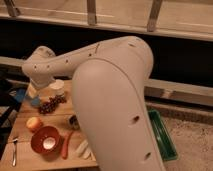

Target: Stack cups on top of each other

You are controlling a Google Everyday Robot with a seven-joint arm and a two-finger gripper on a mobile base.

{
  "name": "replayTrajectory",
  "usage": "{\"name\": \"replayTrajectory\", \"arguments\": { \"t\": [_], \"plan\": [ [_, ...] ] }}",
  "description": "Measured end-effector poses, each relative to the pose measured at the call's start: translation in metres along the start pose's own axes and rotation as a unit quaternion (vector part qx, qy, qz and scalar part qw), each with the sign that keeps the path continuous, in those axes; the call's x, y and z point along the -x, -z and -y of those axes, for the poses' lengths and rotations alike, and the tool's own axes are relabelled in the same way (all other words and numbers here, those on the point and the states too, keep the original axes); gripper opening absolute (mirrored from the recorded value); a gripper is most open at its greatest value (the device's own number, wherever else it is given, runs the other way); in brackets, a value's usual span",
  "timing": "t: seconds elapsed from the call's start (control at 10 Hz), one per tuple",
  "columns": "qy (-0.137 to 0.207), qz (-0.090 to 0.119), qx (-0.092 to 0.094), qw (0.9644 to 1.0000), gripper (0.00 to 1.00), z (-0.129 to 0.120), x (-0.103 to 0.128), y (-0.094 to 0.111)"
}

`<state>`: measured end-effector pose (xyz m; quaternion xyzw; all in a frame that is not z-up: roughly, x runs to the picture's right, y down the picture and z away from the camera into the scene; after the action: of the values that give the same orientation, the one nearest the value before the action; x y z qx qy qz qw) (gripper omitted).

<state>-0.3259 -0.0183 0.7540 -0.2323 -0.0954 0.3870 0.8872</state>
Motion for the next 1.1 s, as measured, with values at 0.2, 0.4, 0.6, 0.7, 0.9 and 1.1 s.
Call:
{"name": "replayTrajectory", "arguments": {
  "t": [0.2, 0.4, 0.6, 0.7, 0.9, 1.1],
  "plan": [
    [0.02, -0.008, 0.011, 0.9997, 0.8, -0.008, 0.021, -0.017],
    [0.038, -0.027, 0.026, 0.9986, 0.8, -0.008, 0.035, -0.039],
    [0.046, -0.04, 0.045, 0.9971, 0.8, -0.009, 0.043, -0.059],
    [0.047, -0.043, 0.049, 0.9967, 0.8, -0.009, 0.044, -0.063],
    [0.047, -0.044, 0.05, 0.9967, 0.8, -0.009, 0.044, -0.064],
    [0.039, -0.045, 0.056, 0.9967, 0.8, -0.005, 0.044, -0.068]
  ]
}}
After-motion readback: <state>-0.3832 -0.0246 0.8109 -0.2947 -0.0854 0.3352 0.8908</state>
